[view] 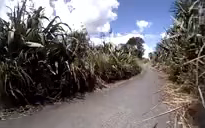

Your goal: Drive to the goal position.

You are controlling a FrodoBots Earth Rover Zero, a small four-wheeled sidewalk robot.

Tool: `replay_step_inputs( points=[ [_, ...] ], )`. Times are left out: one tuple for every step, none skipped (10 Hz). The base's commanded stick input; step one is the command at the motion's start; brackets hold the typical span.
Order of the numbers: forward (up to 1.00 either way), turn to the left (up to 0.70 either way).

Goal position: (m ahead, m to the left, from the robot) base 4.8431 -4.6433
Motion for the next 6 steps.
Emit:
replay_step_inputs(
  points=[
    [0.36,-0.12],
    [0.36,-0.13],
    [0.35,-0.14],
    [0.36,-0.16],
    [0.37,-0.18],
    [0.37,-0.19]
  ],
)
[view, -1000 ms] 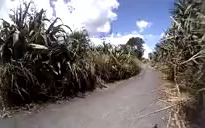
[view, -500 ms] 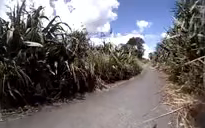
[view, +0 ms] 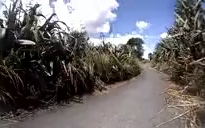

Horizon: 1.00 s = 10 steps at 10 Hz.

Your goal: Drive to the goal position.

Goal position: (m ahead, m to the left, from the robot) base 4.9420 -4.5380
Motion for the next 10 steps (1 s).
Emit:
replay_step_inputs(
  points=[
    [0.36,-0.2],
    [0.34,-0.2],
    [0.35,-0.21],
    [0.36,-0.21],
    [0.37,-0.22],
    [0.37,-0.24],
    [0.37,-0.25],
    [0.37,-0.26],
    [0.37,-0.27],
    [0.34,-0.26]
  ],
)
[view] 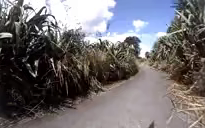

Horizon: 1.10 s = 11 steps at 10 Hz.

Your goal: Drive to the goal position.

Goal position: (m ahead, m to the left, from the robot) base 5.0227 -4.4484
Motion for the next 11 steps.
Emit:
replay_step_inputs(
  points=[
    [0.27,-0.21],
    [0.25,-0.21],
    [0.25,-0.23],
    [0.24,-0.22],
    [0.25,-0.24],
    [0.25,-0.25],
    [0.25,-0.27],
    [0.26,-0.28],
    [0.26,-0.28],
    [0.26,-0.29],
    [0.26,-0.29]
  ],
)
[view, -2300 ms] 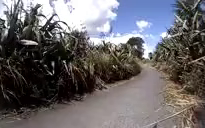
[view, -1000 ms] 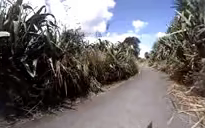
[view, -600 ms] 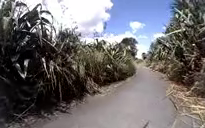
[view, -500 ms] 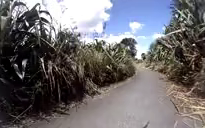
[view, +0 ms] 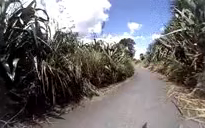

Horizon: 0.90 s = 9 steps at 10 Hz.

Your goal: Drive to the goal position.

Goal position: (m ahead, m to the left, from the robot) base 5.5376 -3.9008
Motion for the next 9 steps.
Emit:
replay_step_inputs(
  points=[
    [0.26,-0.29],
    [0.26,-0.29],
    [0.22,-0.25],
    [0.23,-0.25],
    [0.26,-0.29],
    [0.3,-0.33],
    [0.4,-0.31],
    [0.41,-0.28],
    [0.4,-0.44]
  ],
)
